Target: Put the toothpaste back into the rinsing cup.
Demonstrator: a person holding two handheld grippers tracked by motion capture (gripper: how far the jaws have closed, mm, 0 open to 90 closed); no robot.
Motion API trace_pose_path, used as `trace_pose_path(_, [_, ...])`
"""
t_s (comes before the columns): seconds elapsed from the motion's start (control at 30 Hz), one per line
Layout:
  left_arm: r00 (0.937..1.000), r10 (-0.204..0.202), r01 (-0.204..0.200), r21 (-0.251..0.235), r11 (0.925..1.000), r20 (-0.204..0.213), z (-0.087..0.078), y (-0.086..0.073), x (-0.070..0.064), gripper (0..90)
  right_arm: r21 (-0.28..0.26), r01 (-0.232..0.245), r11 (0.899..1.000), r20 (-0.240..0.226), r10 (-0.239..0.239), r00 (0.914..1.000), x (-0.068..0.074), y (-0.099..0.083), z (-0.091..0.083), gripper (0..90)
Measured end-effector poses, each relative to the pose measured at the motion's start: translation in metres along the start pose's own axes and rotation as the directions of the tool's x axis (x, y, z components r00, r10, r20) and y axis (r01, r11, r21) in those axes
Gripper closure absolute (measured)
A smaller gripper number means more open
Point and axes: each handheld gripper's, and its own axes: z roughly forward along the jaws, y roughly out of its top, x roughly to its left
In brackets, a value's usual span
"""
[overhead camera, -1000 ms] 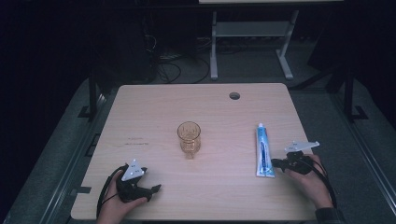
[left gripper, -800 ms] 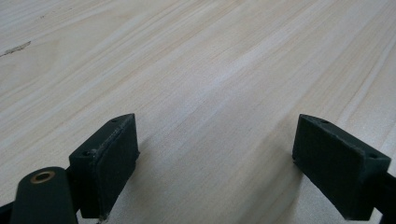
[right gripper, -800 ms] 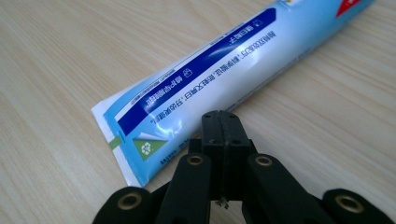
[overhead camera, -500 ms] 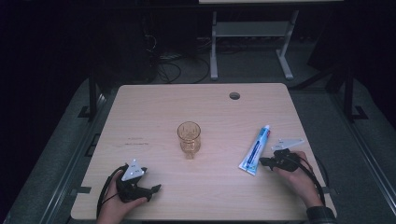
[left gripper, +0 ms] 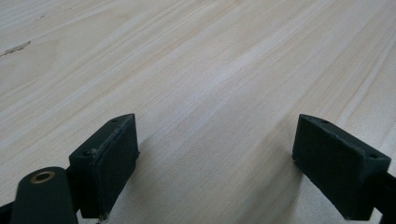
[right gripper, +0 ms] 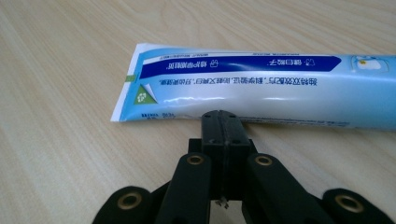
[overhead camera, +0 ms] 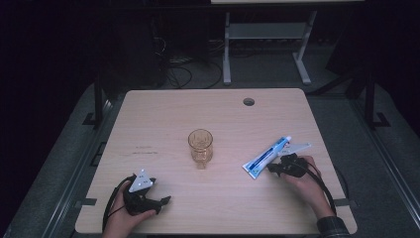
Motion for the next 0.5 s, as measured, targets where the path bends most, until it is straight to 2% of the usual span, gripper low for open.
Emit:
trace_pose_path(0.17, [1.0, -0.001, 0.001, 0.0, 1.0, 0.0, 0.0, 0.0, 0.0, 13.5, 0.0, 0.002, 1.0, 0.004, -0.002, 1.0, -0.001, 0.004, 0.005, 89.7])
trace_pose_path(0.5, [1.0, 0.002, -0.002, 0.001, 1.0, 0.001, 0.0, 0.0, 0.0, 13.5, -0.032, 0.009, 0.999, 0.017, -0.009, 0.9998, -0.005, 0.027, 0.015, 89.7])
